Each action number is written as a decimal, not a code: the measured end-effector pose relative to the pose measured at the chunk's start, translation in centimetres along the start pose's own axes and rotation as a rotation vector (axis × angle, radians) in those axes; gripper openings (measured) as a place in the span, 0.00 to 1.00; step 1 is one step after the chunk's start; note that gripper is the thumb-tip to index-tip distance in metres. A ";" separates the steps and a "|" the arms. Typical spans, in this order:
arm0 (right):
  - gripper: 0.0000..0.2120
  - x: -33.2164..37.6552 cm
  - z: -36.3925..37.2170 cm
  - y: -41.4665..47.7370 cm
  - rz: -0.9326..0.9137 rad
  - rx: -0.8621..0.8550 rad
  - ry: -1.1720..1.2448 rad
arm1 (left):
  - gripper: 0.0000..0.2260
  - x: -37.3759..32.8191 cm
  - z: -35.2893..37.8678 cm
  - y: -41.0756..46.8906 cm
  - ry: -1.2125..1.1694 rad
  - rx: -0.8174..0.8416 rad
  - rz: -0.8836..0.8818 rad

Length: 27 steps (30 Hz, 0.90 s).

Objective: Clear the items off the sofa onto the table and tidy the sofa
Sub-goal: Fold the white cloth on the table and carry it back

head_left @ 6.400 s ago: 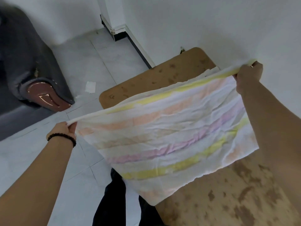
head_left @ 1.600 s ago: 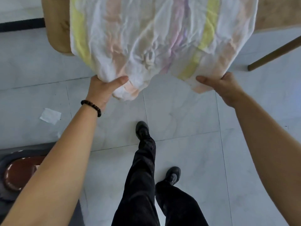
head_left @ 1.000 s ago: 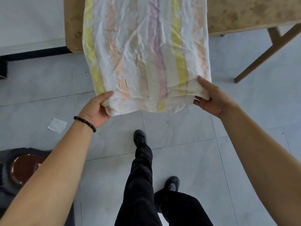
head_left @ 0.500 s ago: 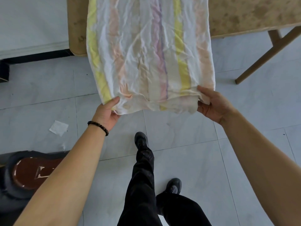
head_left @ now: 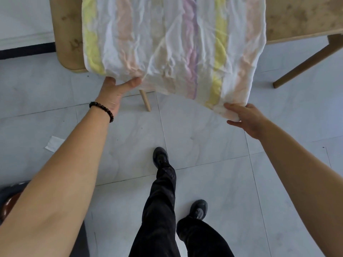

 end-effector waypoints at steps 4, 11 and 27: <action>0.15 0.3 1.3 2.0 -0.008 -0.048 -0.013 | 0.32 -1.5 0.7 1.4 -0.123 0.055 0.060; 0.12 -0.8 3.1 1.8 -0.037 -0.094 0.067 | 0.27 3.4 2.7 -2.2 -0.020 0.174 -0.037; 0.15 5.3 -4.7 -13.3 0.072 0.151 0.434 | 0.19 -3.0 -0.3 -19.5 -0.501 -0.044 -0.514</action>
Point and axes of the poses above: each hand's wrist, its own y-axis towards the middle knuckle, its own z-axis out of the palm, x = y × z, the point moved 7 cm from there along y, towards the middle knuckle, and after that the axes turned 12 degrees about -x, right-handed, at the moved point
